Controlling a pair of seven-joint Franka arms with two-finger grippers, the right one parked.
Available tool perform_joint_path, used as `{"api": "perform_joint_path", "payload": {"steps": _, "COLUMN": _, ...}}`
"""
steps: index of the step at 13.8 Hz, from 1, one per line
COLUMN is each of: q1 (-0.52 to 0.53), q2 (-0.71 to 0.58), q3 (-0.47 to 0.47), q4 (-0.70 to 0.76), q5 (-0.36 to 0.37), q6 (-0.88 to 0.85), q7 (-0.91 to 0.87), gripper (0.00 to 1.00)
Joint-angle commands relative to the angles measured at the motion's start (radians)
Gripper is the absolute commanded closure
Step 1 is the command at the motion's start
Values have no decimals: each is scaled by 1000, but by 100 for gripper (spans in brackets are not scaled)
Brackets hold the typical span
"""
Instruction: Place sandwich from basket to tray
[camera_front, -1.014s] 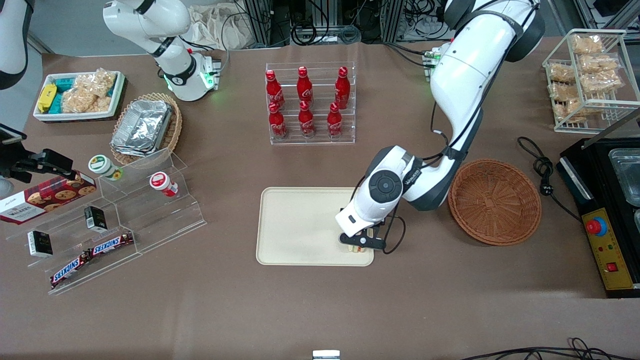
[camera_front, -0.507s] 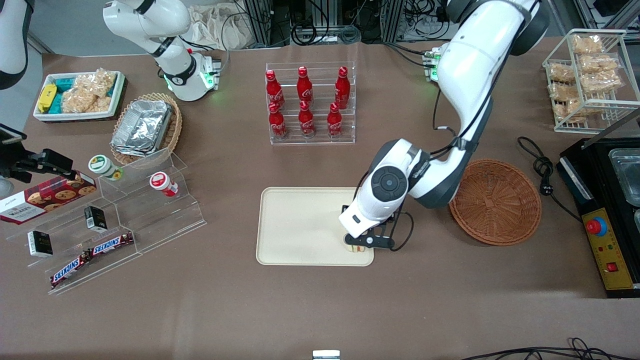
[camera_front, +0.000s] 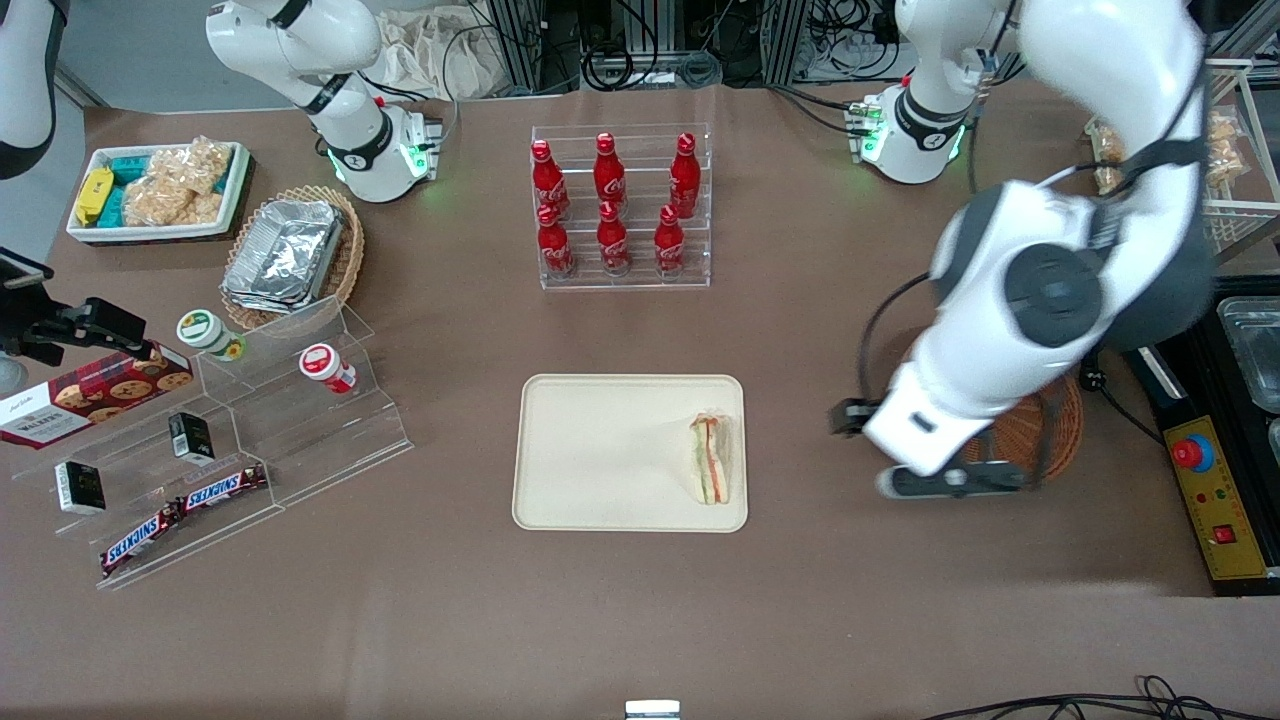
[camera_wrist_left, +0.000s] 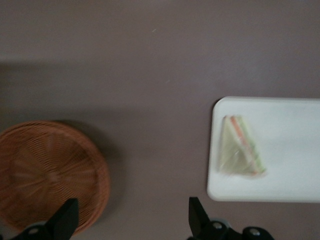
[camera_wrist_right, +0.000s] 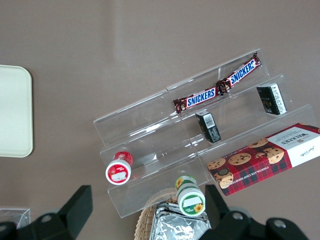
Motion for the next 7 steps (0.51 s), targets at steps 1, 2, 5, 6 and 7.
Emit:
{"api": "perform_joint_path", "payload": {"steps": 1, "q1": 97, "q2": -80, "q3": -8, "q4": -29, "q5": 4, "q6": -70, "q7": 157, "gripper": 1}}
{"api": "perform_joint_path", "payload": {"steps": 2, "q1": 134, "q2": -98, "q3": -6, "q4": -29, "q5": 12, "q6": -70, "q7": 188, "gripper": 1}}
{"api": "perform_joint_path", "payload": {"steps": 5, "q1": 210, "q2": -128, "q3": 9, "q4": -30, "q5": 7, "q6": -73, "q7": 193, "gripper": 0}}
{"api": "perform_joint_path", "payload": {"steps": 6, "q1": 233, "q2": -137, "q3": 7, "q4": -30, "q5": -2, "q6": -72, "q7": 199, "gripper": 0}}
{"api": "perform_joint_path", "payload": {"steps": 7, "q1": 242, "q2": -138, "q3": 6, "q4": -32, "q5": -7, "q6": -72, "q7": 202, "gripper": 1}}
